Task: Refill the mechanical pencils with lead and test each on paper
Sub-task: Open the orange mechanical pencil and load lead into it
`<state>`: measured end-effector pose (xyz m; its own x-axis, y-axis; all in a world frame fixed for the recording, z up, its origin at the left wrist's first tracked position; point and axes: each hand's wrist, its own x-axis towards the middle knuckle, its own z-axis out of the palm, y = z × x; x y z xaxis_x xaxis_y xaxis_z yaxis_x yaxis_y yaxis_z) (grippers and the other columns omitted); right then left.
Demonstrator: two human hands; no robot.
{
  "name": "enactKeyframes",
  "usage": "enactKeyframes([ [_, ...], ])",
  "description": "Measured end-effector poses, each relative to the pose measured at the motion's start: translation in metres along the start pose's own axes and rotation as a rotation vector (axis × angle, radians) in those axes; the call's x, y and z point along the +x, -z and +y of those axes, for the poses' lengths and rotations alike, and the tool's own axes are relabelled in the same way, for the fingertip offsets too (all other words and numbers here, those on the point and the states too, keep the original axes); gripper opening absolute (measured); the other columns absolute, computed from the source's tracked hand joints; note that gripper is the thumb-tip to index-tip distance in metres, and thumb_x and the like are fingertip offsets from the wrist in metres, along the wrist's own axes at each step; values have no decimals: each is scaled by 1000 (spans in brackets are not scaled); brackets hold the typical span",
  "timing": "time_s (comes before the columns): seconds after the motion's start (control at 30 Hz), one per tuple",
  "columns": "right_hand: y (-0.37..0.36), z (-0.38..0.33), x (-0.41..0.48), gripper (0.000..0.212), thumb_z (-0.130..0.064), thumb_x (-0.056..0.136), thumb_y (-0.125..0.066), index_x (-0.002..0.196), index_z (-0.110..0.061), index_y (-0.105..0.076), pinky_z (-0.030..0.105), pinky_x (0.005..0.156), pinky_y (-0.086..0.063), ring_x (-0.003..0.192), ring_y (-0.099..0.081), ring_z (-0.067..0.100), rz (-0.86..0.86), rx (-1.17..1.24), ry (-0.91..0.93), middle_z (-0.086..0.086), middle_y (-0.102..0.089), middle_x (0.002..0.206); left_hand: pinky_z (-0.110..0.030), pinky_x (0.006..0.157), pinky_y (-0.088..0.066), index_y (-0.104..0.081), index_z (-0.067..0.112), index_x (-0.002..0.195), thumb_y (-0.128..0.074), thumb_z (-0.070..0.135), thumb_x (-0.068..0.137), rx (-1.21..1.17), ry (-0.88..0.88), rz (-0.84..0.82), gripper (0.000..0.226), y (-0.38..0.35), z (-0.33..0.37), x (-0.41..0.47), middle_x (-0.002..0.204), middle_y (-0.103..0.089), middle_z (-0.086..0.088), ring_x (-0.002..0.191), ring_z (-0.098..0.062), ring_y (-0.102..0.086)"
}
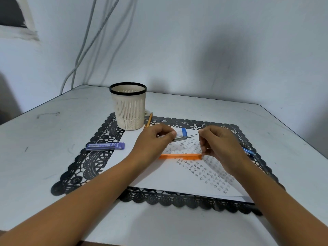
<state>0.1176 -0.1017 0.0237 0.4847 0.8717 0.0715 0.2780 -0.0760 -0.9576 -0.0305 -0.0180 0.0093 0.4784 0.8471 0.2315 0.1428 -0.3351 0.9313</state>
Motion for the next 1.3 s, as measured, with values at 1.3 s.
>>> enactKeyframes([
  [1.3, 29, -6, 11, 18, -9, 89, -53, 72, -11, -60, 26, 52, -42, 56, -53, 14, 246, 220, -99, 5, -56, 66, -21, 61, -39, -64, 26, 78, -61, 21, 86, -25, 16, 34, 10, 2, -4, 3, 69, -58, 16, 58, 16, -51],
])
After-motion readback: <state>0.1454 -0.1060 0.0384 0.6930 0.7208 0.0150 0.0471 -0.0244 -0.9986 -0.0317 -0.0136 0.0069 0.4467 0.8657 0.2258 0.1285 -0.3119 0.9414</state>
